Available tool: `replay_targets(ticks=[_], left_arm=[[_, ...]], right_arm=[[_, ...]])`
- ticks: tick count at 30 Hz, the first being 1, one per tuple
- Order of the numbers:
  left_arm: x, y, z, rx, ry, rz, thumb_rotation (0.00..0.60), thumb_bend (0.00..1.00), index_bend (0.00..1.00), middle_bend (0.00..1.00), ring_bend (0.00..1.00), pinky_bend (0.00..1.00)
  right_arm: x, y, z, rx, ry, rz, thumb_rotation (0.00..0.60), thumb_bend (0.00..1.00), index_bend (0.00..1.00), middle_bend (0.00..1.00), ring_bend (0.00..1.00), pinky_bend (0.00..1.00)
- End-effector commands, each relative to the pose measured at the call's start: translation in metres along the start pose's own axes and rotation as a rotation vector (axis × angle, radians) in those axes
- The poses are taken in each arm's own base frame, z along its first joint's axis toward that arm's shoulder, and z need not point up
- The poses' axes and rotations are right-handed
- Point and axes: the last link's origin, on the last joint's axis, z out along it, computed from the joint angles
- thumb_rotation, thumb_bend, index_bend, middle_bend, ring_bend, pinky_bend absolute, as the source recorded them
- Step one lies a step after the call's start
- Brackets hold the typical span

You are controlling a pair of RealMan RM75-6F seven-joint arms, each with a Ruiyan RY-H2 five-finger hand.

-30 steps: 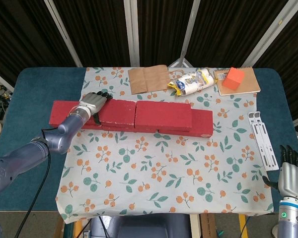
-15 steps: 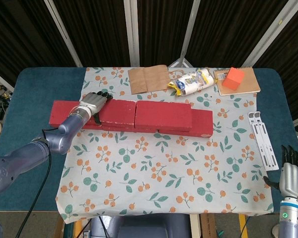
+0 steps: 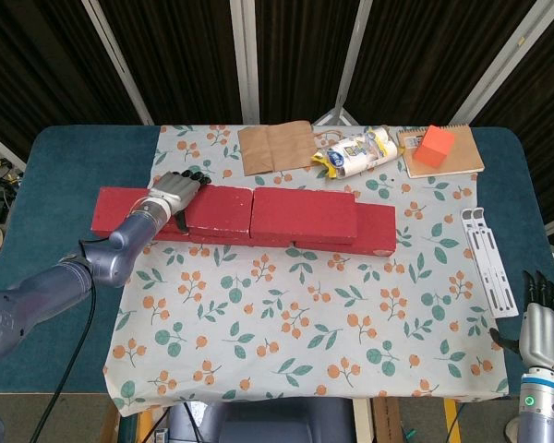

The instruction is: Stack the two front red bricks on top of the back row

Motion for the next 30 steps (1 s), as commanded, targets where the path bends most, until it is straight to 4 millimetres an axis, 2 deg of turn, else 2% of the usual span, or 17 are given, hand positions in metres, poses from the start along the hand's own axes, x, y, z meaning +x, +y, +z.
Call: replay_targets(ticks=[1,4,9,11,14,17,20,22,25,30], left_arm=[[0.006,-0.001,-0.005,0.004,0.006,0.014,0.600,0.00,0.03,0.00,0.00,0.07],[0.011,-0.004,-0.010,0.013,0.014,0.024,0.600,0.00,0.00,0.00,0.00,0.03],[0.026,-0.008,-0.025,0.018,0.054,0.015,0.600,0.00,0.00,0.00,0.00,0.04],[0.032,-0.010,-0.038,0.008,0.087,0.014,0.600,0.00,0.00,0.00,0.00,0.12],[0.033,-0.018,-0.069,-0.014,0.210,-0.023,0.600,0.00,0.01,0.02,0.00,0.23],[0.006,-0.038,-0.118,-0.034,0.333,-0.045,0.600,0.00,0.03,0.04,0.01,0.24],[-0.038,-0.066,-0.168,0.007,0.368,-0.050,0.600,0.00,0.03,0.03,0.01,0.24],[-0.062,-0.077,-0.194,0.029,0.393,-0.061,0.600,0.00,0.04,0.03,0.01,0.23],[-0.094,-0.092,-0.223,0.053,0.435,-0.098,0.600,0.00,0.05,0.03,0.01,0.22],[-0.137,-0.108,-0.252,0.090,0.488,-0.144,0.600,0.00,0.08,0.03,0.01,0.21]], right_arm=[[0.000,0.000,0.000,0.001,-0.001,-0.002,0.600,0.21,0.00,0.00,0.02,0.00],[0.000,0.000,0.000,0.000,-0.002,0.000,0.600,0.21,0.00,0.00,0.02,0.00],[0.001,0.000,-0.001,0.000,-0.002,0.003,0.600,0.21,0.00,0.00,0.02,0.00],[0.000,0.000,-0.001,0.009,-0.008,0.004,0.600,0.21,0.00,0.00,0.02,0.00],[-0.001,-0.003,-0.002,0.050,-0.032,0.011,0.600,0.21,0.00,0.00,0.02,0.00],[-0.003,-0.009,-0.004,0.140,-0.074,0.028,0.600,0.21,0.00,0.00,0.02,0.00],[-0.005,-0.015,-0.007,0.234,-0.084,0.022,0.600,0.21,0.00,0.00,0.02,0.00],[-0.007,-0.018,-0.008,0.283,-0.080,0.008,0.600,0.21,0.00,0.00,0.02,0.00],[-0.009,-0.021,-0.011,0.328,-0.079,-0.006,0.600,0.21,0.00,0.00,0.02,0.00],[-0.011,-0.023,-0.016,0.367,-0.067,-0.015,0.600,0.21,0.00,0.00,0.02,0.00]])
